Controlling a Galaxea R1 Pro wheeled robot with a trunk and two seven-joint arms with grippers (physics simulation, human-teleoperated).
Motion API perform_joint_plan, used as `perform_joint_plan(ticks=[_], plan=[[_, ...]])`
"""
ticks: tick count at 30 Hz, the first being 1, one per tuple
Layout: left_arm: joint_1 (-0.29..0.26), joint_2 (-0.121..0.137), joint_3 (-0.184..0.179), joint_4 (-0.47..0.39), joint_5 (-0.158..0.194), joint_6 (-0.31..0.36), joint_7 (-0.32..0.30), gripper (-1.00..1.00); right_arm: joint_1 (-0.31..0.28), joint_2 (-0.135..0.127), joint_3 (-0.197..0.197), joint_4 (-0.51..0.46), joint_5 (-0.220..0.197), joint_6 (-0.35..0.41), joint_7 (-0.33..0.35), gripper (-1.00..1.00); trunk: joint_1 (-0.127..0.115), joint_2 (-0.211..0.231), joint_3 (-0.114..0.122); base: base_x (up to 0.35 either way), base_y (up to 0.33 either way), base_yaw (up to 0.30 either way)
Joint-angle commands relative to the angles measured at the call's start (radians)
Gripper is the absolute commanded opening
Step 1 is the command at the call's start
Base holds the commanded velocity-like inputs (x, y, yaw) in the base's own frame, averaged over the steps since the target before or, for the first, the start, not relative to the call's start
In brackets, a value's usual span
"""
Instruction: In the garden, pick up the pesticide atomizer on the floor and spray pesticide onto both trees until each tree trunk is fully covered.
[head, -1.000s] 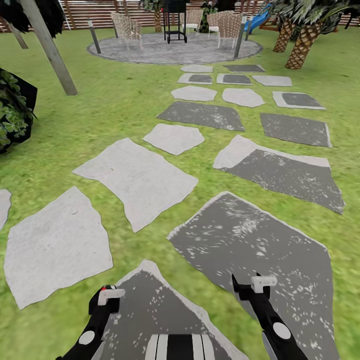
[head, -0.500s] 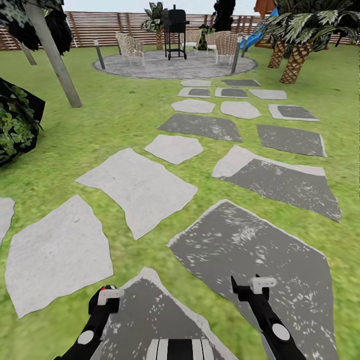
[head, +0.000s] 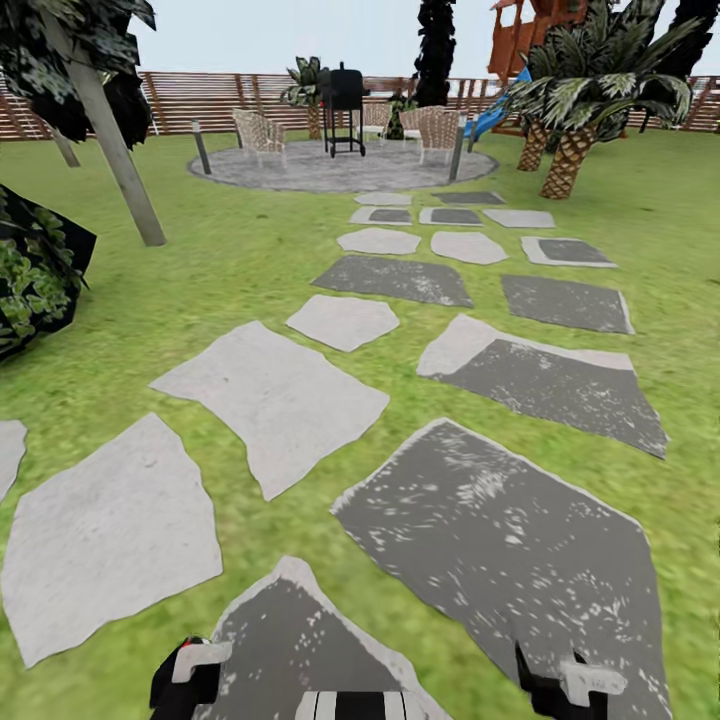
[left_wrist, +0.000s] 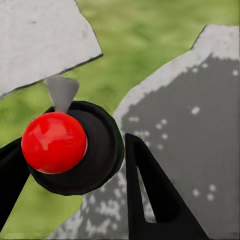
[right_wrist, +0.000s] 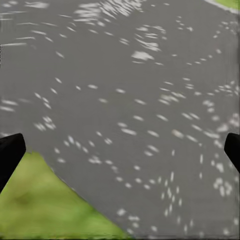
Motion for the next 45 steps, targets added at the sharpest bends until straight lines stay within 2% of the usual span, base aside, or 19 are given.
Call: perform_joint_plan(ticks=[1, 4, 5, 7, 23, 32, 45], plan=[[0.010, 0.003, 0.004, 0.001, 0.000, -0.003, 0.006, -1.00, 0.000, 0.002, -0.002, 0.023, 0.002, -0.030, 0.002, 1.00, -0.001, 0.000, 0.005, 0.000, 0.000, -0.079], [0.034, 0.008, 0.034, 0.006, 0.000, -0.005, 0.003, -1.00, 0.001, 0.007, -0.001, 0.067, 0.014, -0.065, 0.002, 1.00, -0.002, 0.001, 0.018, 0.000, 0.000, -0.035], [0.056, 0.015, 0.067, 0.018, 0.001, -0.013, -0.001, -1.00, 0.001, 0.020, 0.000, 0.109, 0.062, -0.081, 0.002, 1.00, -0.002, 0.001, 0.022, 0.000, 0.000, -0.003], [0.059, 0.015, 0.070, 0.026, 0.002, -0.015, -0.001, -1.00, 0.001, 0.027, 0.000, 0.114, 0.083, -0.083, -0.001, 1.00, -0.003, 0.001, 0.030, 0.000, 0.000, -0.001], [0.059, 0.015, 0.072, 0.048, 0.004, -0.017, -0.003, -1.00, 0.001, 0.026, -0.004, 0.116, 0.084, -0.085, -0.005, 1.00, -0.011, 0.005, 0.092, 0.000, 0.000, -0.001], [0.059, 0.015, 0.071, 0.048, 0.004, -0.018, -0.003, -1.00, 0.001, 0.027, -0.004, 0.138, 0.081, -0.085, -0.005, 1.00, -0.015, 0.007, 0.130, 0.000, 0.000, -0.130], [0.059, 0.013, 0.071, 0.048, 0.004, -0.018, -0.003, -1.00, 0.001, 0.028, -0.004, 0.142, 0.081, -0.085, -0.007, 1.00, -0.020, 0.010, 0.181, 0.000, 0.000, -0.014]])
